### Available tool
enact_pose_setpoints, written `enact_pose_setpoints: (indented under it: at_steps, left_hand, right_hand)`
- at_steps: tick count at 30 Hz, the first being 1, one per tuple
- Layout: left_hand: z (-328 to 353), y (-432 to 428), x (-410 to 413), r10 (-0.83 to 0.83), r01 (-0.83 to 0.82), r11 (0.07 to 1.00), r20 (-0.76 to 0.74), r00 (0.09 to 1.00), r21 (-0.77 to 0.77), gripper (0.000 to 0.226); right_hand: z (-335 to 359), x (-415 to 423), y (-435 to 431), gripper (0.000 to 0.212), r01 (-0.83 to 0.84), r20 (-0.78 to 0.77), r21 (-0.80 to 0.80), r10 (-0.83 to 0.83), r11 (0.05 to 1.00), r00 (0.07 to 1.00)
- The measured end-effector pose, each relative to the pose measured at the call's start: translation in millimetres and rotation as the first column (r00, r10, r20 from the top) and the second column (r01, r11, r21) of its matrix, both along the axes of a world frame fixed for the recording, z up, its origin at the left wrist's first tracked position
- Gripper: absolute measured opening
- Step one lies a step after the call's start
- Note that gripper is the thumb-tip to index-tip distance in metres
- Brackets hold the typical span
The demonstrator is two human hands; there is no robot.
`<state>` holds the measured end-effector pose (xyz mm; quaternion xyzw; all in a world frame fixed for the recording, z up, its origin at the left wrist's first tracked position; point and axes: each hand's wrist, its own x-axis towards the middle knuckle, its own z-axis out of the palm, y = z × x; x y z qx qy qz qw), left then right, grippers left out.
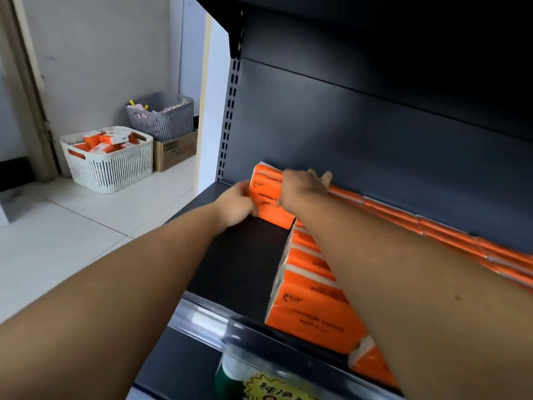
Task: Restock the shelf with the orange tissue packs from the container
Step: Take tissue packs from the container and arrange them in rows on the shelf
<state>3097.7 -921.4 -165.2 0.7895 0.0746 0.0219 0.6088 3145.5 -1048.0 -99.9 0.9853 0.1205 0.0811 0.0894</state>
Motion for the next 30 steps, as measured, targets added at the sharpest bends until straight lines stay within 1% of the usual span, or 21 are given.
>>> enact_pose_setpoints:
  at_steps: [2,3,5,7,9,11,13,15,17,19,20,22,25,27,28,30]
  left_hand:
    - [0.4,4.5,11.8,-0.001,0.001,1.000,-0.006,1.000,-0.011,0.111]
    - [2.9,3.5,13.9,0.013,-0.014,1.000,-0.015,1.000,-0.019,0.109]
    - [5.1,-0.5,19.4,0.018,-0.019,0.999,-0.030,0.999,-0.029,0.099]
    - [2.0,-4.2,24.8,-0.027,0.027,1.000,-0.016,1.000,-0.007,0.089]
    - [-4.4,-6.2,33.9,-0.043,0.043,0.999,0.000,0.999,0.028,0.078]
    - [-7.8,-6.1,38.5,-0.032,0.033,0.999,-0.007,0.999,0.034,0.073]
    - [-13.2,-5.2,41.3,-0.029,0.029,0.999,0.000,1.000,0.013,0.077]
    - [-19.4,-3.5,41.7,-0.023,0.023,1.000,0.015,1.000,-0.002,0.079]
    - [-25.8,-0.2,43.6,0.002,-0.002,1.000,0.053,0.999,0.010,0.068]
    - [-24.0,-1.4,40.2,0.007,-0.009,1.000,0.071,0.997,0.029,0.059]
    - [-21.1,-2.8,37.4,-0.005,0.002,0.999,0.073,0.997,0.046,0.061]
    - [-13.7,-6.4,31.2,-0.044,0.040,0.996,0.043,0.998,0.086,0.073]
    - [-3.6,-10.5,22.8,-0.061,0.066,0.989,-0.035,0.998,0.136,0.085]
    - [2.3,-16.7,16.8,-0.034,0.051,0.980,-0.093,0.995,0.195,0.087]
    - [4.0,-19.3,14.4,0.006,0.022,0.970,-0.112,0.994,0.243,0.087]
    - [4.1,-24.3,6.4,0.066,-0.022,0.947,-0.126,0.990,0.321,0.087]
  right_hand:
    - [5.1,3.0,-2.0,0.048,0.040,-0.032,-0.032,-0.041,0.999,0.999]
    - [7.4,4.3,-2.2,0.051,0.056,-0.038,-0.050,-0.058,0.997,0.998]
    - [9.9,7.8,-2.5,0.056,0.070,-0.047,-0.026,-0.071,0.997,0.996]
    - [9.2,10.9,-2.2,0.052,0.032,-0.046,0.049,-0.030,0.998,0.999]
    - [7.3,13.7,-1.7,0.046,-0.028,-0.025,0.072,0.030,0.997,0.999]
    - [7.0,15.8,-1.7,0.046,-0.023,-0.041,0.079,0.027,0.997,0.999]
    - [7.3,17.0,-2.0,0.058,0.015,-0.078,0.039,-0.012,0.999,0.997]
    - [8.4,16.6,-2.4,0.068,0.029,-0.091,-0.051,-0.034,0.998,0.995]
    - [7.3,16.6,-2.9,0.068,0.031,-0.109,-0.095,-0.041,0.995,0.993]
    - [6.9,14.3,-3.8,0.065,0.036,-0.142,-0.070,-0.046,0.997,0.989]
    - [7.4,12.9,-3.8,0.065,0.035,-0.147,-0.046,-0.041,0.998,0.988]
    - [8.1,11.6,-5.4,0.071,0.017,-0.131,-0.004,-0.018,1.000,0.991]
    - [9.1,11.3,-9.6,0.074,0.013,-0.089,0.057,-0.008,0.998,0.996]
    - [9.6,11.2,-12.0,0.071,0.021,-0.057,0.037,-0.018,0.999,0.998]
    - [9.5,11.1,-12.3,0.070,0.021,-0.045,0.017,-0.020,1.000,0.999]
    - [9.2,10.1,-11.9,0.068,0.020,-0.033,0.000,-0.020,1.000,0.999]
